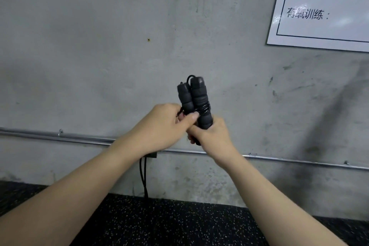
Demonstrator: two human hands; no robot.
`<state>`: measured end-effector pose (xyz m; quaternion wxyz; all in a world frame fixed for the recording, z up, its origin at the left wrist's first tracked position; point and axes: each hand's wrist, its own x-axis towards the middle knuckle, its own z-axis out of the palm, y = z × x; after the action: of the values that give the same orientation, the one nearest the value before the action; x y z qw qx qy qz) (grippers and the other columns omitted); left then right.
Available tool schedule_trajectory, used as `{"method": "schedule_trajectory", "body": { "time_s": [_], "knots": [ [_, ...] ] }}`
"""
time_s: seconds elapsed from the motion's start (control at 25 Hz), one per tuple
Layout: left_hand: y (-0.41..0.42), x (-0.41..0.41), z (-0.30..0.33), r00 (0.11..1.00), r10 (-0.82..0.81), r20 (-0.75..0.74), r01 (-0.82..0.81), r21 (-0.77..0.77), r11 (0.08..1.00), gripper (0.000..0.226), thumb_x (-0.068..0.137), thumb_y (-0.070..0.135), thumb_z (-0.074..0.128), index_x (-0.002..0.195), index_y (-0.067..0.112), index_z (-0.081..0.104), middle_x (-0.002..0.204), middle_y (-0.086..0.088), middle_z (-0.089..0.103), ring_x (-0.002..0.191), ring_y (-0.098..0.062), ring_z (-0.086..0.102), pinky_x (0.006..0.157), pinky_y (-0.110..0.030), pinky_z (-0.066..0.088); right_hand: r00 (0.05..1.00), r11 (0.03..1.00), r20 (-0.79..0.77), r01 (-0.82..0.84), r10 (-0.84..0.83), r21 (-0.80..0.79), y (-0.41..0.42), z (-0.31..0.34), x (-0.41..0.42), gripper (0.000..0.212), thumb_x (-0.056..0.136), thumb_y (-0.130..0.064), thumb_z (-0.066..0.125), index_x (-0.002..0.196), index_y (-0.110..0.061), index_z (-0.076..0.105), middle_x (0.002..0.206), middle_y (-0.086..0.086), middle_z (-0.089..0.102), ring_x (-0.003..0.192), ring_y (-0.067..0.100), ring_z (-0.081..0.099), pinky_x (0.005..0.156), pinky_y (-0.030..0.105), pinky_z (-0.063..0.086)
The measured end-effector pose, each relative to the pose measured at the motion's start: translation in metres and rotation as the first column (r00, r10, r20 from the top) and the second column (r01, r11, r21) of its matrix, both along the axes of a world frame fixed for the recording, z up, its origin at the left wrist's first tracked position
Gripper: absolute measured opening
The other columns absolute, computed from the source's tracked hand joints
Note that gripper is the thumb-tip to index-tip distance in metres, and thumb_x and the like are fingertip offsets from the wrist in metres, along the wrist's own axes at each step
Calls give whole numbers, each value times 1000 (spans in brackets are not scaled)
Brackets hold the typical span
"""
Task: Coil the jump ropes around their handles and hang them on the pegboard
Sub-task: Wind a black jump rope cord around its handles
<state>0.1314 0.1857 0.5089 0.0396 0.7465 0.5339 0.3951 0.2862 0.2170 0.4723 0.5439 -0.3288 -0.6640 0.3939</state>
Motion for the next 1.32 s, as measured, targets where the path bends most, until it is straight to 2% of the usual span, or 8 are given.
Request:
{"method": "schedule_trajectory", "body": {
  "time_s": [0.28,0.48,0.6,0.76,0.92,1.16,1.24,1.32],
  "knots": [
    [-1,-24,-17,994,43,102,-40,-29,999,48,87,62,67,62,24,54,48,12,46,45,-7,43,46,-22,32,977,996,204,46,-62,80,-4,-16,-26,9,87,-16,71,89,-7,69,70,22,63,62,21,54,59,43,46],
    [-8,-43,-2,962,-249,114,255,-40,966,56,73,76,65,89,23,73,75,-5,72,72,-30,67,70,-50,56,818,813,82,-547,570,-197,-18,15,-9,26,88,-11,67,110,-23,74,106,11,71,100,32,65,85,43,55],
    [-13,-44,9,962,-232,142,238,-31,971,73,62,85,67,91,18,72,66,3,62,61,-19,58,66,-44,52,891,915,216,-403,400,-29,-21,23,-13,25,83,-8,65,98,-26,74,95,6,75,93,33,72,74,49,59],
    [-20,-35,19,997,75,38,-75,9,997,85,50,101,45,58,17,45,49,10,38,46,-8,35,52,-31,31,980,991,172,-117,104,67,-23,33,-20,7,71,-15,57,68,-13,51,51,-2,52,44,16,49,44,21,36],
    [-20,-30,17,1000,22,-3,-21,26,999,64,76,78,57,59,18,43,50,10,37,44,-9,34,48,-28,26,987,993,150,49,-65,109,-10,24,-24,17,72,-20,60,68,-16,44,51,-8,39,51,18,35,46,26,29],
    [-18,-22,0,991,33,-128,-21,97,995,64,82,77,41,68,16,55,54,3,49,52,-16,49,54,-34,37,914,945,276,238,-296,224,-9,-6,-40,18,84,-37,70,85,-22,60,63,-5,61,52,10,53,48,25,40],
    [-17,-34,4,990,-1,-138,9,54,999,62,84,77,40,76,20,64,57,3,54,55,-15,53,57,-36,41,895,969,386,160,-222,188,-13,4,-34,21,82,-35,73,95,-21,64,67,-6,63,57,11,58,54,29,46],
    [-16,-46,10,991,-111,-72,110,-18,994,63,84,80,40,88,25,71,73,1,69,71,-16,65,70,-42,52,918,987,364,-154,157,-37,-14,18,-16,25,86,-25,77,99,-8,66,75,2,68,68,18,67,64,33,56]
  ]
}}
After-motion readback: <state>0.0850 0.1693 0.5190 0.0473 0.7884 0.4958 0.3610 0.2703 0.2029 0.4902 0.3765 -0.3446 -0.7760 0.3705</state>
